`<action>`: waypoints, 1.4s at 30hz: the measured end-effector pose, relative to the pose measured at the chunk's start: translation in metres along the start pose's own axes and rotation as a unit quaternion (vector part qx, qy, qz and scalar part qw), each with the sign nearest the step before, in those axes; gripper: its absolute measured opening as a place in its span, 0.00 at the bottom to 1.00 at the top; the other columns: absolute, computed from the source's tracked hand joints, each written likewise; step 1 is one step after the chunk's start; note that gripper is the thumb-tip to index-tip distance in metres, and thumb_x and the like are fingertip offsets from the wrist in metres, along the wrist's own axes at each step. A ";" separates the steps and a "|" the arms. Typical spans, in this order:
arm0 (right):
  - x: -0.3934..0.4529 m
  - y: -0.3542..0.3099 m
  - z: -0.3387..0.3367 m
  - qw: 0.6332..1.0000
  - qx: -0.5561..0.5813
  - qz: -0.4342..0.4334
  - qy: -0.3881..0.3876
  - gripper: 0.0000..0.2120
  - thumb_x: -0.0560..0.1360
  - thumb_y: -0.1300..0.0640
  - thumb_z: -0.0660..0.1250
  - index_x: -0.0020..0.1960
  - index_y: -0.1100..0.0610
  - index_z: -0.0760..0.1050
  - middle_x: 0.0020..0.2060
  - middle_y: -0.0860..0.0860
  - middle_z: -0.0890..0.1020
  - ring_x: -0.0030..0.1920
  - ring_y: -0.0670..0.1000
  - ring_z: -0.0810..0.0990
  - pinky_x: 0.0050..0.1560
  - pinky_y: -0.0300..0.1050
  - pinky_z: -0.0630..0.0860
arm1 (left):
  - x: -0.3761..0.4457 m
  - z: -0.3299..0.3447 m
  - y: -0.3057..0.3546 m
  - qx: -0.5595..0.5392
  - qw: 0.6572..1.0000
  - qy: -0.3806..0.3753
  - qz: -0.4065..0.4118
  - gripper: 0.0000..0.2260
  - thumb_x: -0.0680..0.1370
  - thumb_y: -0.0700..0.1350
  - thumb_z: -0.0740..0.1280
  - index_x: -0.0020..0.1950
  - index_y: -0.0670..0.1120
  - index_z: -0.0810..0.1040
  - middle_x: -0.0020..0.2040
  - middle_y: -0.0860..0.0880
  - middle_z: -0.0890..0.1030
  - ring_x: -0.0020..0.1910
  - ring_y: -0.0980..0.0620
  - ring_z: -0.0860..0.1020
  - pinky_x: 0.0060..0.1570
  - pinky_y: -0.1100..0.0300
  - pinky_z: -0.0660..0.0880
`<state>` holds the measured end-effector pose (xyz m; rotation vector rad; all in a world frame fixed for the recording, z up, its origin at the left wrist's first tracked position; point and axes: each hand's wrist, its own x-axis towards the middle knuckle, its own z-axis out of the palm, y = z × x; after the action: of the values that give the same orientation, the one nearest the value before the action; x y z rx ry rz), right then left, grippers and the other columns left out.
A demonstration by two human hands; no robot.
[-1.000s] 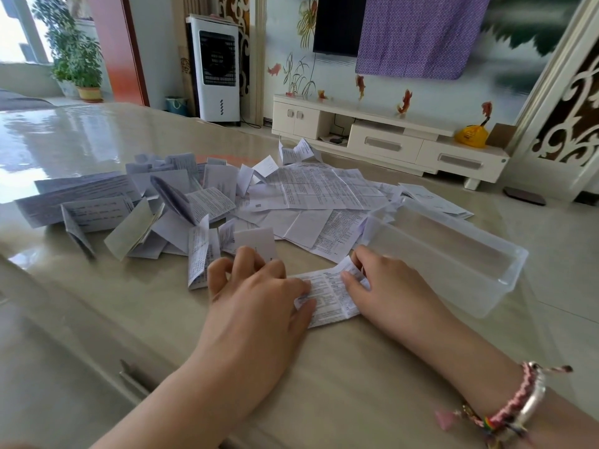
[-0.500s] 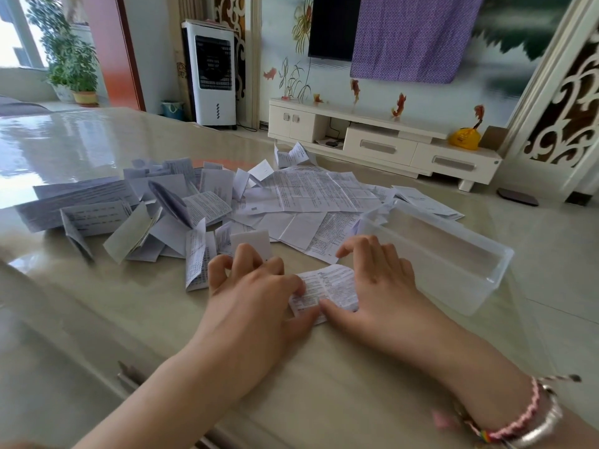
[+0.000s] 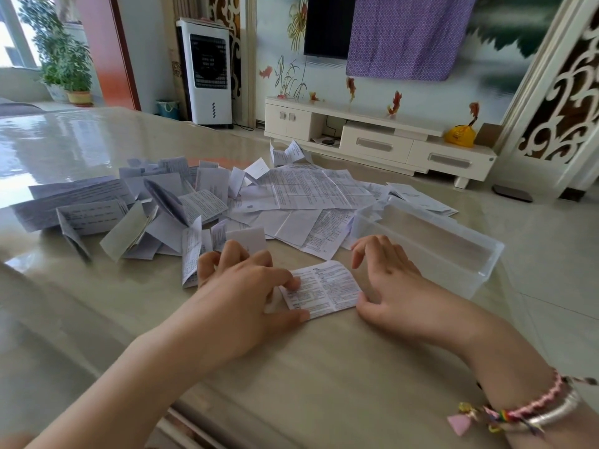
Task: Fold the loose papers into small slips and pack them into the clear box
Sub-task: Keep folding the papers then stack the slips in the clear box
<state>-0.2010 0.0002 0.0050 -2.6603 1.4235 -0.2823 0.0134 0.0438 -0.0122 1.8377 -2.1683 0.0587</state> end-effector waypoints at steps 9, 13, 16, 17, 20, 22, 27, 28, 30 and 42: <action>0.002 -0.004 -0.001 0.982 0.184 -0.037 -0.002 0.14 0.72 0.49 0.70 0.50 0.42 0.65 0.57 0.37 0.70 0.63 0.36 0.64 0.59 0.35 0.66 | 0.008 -0.009 -0.008 -0.050 0.997 -0.062 0.016 0.20 0.69 0.71 0.64 0.59 0.67 0.73 0.45 0.60 0.71 0.54 0.56 0.60 0.45 0.58 0.50; 0.003 -0.005 0.003 0.981 0.185 -0.059 -0.025 0.16 0.69 0.44 0.72 0.50 0.42 0.67 0.57 0.37 0.73 0.63 0.38 0.67 0.64 0.40 0.67 | 0.009 -0.011 -0.011 -0.083 0.994 -0.077 0.006 0.19 0.68 0.69 0.66 0.57 0.68 0.74 0.44 0.60 0.71 0.53 0.57 0.60 0.47 0.58 0.51; 0.003 -0.005 0.001 0.986 0.154 -0.066 -0.023 0.16 0.70 0.43 0.72 0.53 0.40 0.70 0.56 0.36 0.74 0.63 0.37 0.68 0.65 0.42 0.67 | 0.009 -0.010 -0.012 -0.094 0.993 -0.067 -0.009 0.18 0.68 0.71 0.64 0.56 0.68 0.75 0.44 0.60 0.73 0.53 0.57 0.61 0.51 0.57 0.53; 0.002 -0.004 -0.001 0.987 0.140 -0.072 -0.018 0.15 0.71 0.44 0.72 0.54 0.40 0.71 0.56 0.36 0.74 0.62 0.38 0.68 0.65 0.41 0.66 | 0.009 -0.010 -0.011 -0.093 0.994 -0.058 -0.016 0.18 0.68 0.71 0.62 0.55 0.68 0.76 0.44 0.60 0.73 0.52 0.58 0.61 0.51 0.57 0.54; 0.001 -0.003 -0.005 0.990 0.114 -0.084 -0.009 0.12 0.73 0.49 0.70 0.55 0.41 0.74 0.53 0.36 0.77 0.59 0.38 0.72 0.62 0.39 0.69 | 0.008 -0.010 -0.006 -0.070 0.997 -0.036 -0.022 0.20 0.67 0.74 0.60 0.53 0.67 0.76 0.43 0.60 0.73 0.50 0.58 0.59 0.47 0.56 0.52; 0.001 -0.002 -0.004 0.989 0.110 -0.096 -0.005 0.10 0.73 0.52 0.69 0.53 0.43 0.77 0.52 0.38 0.79 0.57 0.40 0.75 0.59 0.42 0.72 | 0.007 -0.011 -0.002 -0.045 0.998 -0.034 -0.018 0.23 0.65 0.76 0.57 0.54 0.67 0.76 0.43 0.60 0.72 0.50 0.57 0.59 0.45 0.57 0.50; 0.005 0.000 0.000 0.984 0.159 -0.073 0.038 0.06 0.74 0.52 0.66 0.49 0.45 0.80 0.45 0.40 0.82 0.49 0.43 0.80 0.52 0.49 0.77 | 0.003 -0.013 0.005 -0.028 1.000 -0.010 0.005 0.35 0.61 0.78 0.43 0.54 0.64 0.77 0.43 0.59 0.70 0.51 0.55 0.59 0.48 0.58 0.50; 0.007 0.000 0.002 0.981 0.178 -0.066 0.044 0.05 0.75 0.52 0.66 0.48 0.46 0.80 0.44 0.40 0.83 0.49 0.43 0.81 0.52 0.50 0.77 | 0.003 -0.013 0.005 -0.031 1.000 -0.004 0.003 0.35 0.62 0.77 0.42 0.52 0.63 0.77 0.43 0.58 0.70 0.51 0.55 0.59 0.50 0.58 0.50; 0.012 0.000 0.004 0.974 0.213 -0.057 0.054 0.04 0.77 0.53 0.67 0.46 0.48 0.80 0.42 0.41 0.83 0.48 0.42 0.80 0.53 0.47 0.76 | 0.004 -0.012 0.007 -0.033 0.999 0.006 -0.005 0.32 0.64 0.77 0.42 0.45 0.62 0.78 0.42 0.58 0.70 0.50 0.55 0.59 0.50 0.58 0.50; 0.048 -0.009 0.025 0.989 0.146 -0.013 0.026 0.06 0.79 0.48 0.62 0.43 0.45 0.69 0.41 0.42 0.73 0.51 0.47 0.70 0.56 0.47 0.67 | 0.022 0.014 0.006 -0.104 0.984 0.092 -0.115 0.09 0.75 0.60 0.65 0.44 0.55 0.74 0.47 0.60 0.72 0.52 0.52 0.59 0.43 0.56 0.49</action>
<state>-0.1622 -0.0344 -0.0129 -2.4508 1.2507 -0.5233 0.0014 0.0208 -0.0187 1.8667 -1.7569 -0.0447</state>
